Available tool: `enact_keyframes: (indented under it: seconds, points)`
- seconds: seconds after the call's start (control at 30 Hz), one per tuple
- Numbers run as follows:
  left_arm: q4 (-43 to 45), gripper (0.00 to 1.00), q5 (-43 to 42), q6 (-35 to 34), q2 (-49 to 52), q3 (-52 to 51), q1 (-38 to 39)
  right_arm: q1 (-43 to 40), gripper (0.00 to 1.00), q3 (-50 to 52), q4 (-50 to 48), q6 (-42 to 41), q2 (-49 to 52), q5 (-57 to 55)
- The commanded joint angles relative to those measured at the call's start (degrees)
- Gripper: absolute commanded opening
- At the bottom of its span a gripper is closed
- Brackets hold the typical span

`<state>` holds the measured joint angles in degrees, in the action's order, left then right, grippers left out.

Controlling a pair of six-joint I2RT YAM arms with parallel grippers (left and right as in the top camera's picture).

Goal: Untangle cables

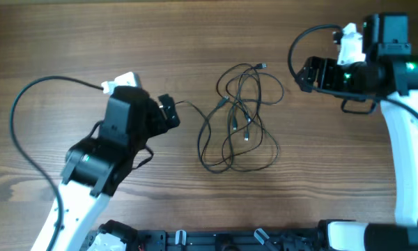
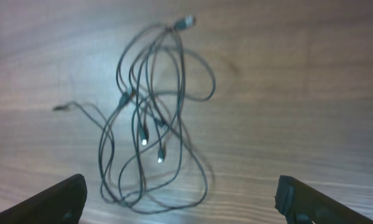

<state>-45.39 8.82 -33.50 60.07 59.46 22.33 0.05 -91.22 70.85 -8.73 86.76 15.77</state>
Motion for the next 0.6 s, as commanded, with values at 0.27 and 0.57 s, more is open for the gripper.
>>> enact_keyframes:
  seconds: [0.27, 0.57]
  points:
    - [-2.1, 1.0, 3.0, 4.8, -5.0, 0.2, -0.5, 0.2, 1.0, -0.2, -4.2, 19.2, 19.4, 9.7]
    - [-2.1, 1.0, 3.0, 4.8, -1.8, 0.2, -0.5, 0.5, 0.99, -0.1, -18.6, 18.9, 33.2, 12.4]
